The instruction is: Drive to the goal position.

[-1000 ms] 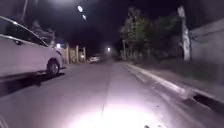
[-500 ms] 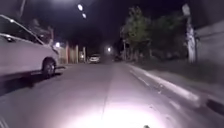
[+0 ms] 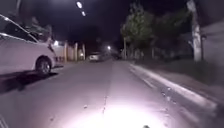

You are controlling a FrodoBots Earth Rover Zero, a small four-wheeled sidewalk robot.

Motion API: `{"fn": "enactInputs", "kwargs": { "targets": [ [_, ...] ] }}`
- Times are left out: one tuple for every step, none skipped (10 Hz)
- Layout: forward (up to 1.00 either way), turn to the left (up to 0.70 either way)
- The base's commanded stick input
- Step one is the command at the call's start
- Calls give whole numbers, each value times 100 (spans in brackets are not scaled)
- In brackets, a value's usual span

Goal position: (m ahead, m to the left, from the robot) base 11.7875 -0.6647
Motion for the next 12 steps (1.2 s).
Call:
{"fn": "enactInputs", "kwargs": {
  "targets": [
    [70, 0],
    [70, 0],
    [70, 0],
    [70, 0],
    [70, 0],
    [70, 0],
    [70, 0],
    [70, 0],
    [70, 0],
    [70, 0],
    [70, 0],
    [70, 0]
  ]
}}
